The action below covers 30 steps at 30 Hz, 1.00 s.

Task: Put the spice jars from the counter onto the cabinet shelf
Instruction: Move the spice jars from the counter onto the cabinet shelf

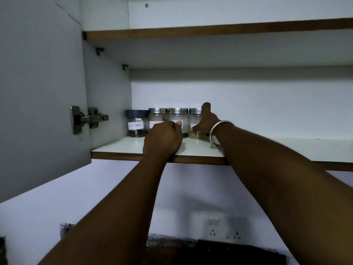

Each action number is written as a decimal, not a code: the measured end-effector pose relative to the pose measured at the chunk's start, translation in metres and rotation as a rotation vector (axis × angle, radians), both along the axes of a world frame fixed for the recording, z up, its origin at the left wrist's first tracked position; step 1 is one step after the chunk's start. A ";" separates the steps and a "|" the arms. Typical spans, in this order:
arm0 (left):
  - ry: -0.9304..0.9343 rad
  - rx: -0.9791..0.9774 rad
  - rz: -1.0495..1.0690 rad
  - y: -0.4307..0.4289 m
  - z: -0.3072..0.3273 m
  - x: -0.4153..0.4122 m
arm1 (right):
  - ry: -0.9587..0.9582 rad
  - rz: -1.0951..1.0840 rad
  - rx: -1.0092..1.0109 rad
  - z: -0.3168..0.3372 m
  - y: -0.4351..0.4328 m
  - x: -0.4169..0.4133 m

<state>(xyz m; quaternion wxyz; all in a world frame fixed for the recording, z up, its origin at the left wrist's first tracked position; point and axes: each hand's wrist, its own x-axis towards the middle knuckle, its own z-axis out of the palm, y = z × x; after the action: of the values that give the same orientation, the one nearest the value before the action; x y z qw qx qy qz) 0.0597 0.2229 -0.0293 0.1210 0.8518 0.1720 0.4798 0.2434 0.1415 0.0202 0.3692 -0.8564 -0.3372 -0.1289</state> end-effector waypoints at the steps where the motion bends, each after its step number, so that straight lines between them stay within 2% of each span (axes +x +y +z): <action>1: -0.001 -0.005 0.000 -0.001 0.001 -0.001 | 0.011 0.004 -0.006 -0.001 0.000 0.000; 8: -0.073 -0.034 -0.041 -0.005 0.003 -0.008 | 0.217 -0.038 -0.051 0.010 -0.019 -0.029; 11: -0.097 -0.019 -0.159 -0.009 0.002 -0.016 | 0.382 0.117 -0.102 0.013 -0.048 -0.063; 13: -0.065 -0.055 -0.301 -0.014 0.002 -0.028 | 0.457 0.122 -0.010 0.003 -0.068 -0.095; 16: 0.007 -0.031 -0.372 -0.032 -0.001 -0.050 | 0.525 0.199 0.199 -0.011 -0.098 -0.142; 18: -0.070 -0.025 -0.424 -0.055 -0.019 -0.064 | 0.616 0.345 0.296 -0.022 -0.118 -0.182; 19: -0.157 -0.032 -0.447 -0.068 -0.026 -0.068 | 0.603 0.390 0.324 -0.024 -0.121 -0.197; 21: -0.224 -0.084 -0.489 -0.096 -0.062 -0.077 | 0.391 0.300 0.199 -0.048 -0.135 -0.219; 23: -0.161 -0.096 -0.521 -0.117 -0.109 -0.092 | 0.085 0.215 -0.057 -0.081 -0.143 -0.234; 24: -0.116 -0.085 -0.537 -0.125 -0.136 -0.103 | 0.008 0.228 -0.168 -0.102 -0.148 -0.243; 26: -0.054 -0.147 -0.533 -0.139 -0.195 -0.133 | 0.011 0.290 -0.279 -0.163 -0.157 -0.264; 28: 0.021 -0.214 -0.523 -0.149 -0.259 -0.166 | 0.079 0.341 -0.267 -0.231 -0.166 -0.287; 30: 0.171 -0.272 -0.503 -0.155 -0.322 -0.193 | 0.209 0.359 -0.271 -0.300 -0.172 -0.306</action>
<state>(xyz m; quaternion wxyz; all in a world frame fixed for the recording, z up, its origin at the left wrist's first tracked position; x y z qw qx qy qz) -0.1333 0.0679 -0.3513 0.3342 0.8809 0.0280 0.3340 -0.0626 -0.0308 -0.2795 0.3007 -0.8331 -0.4582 0.0748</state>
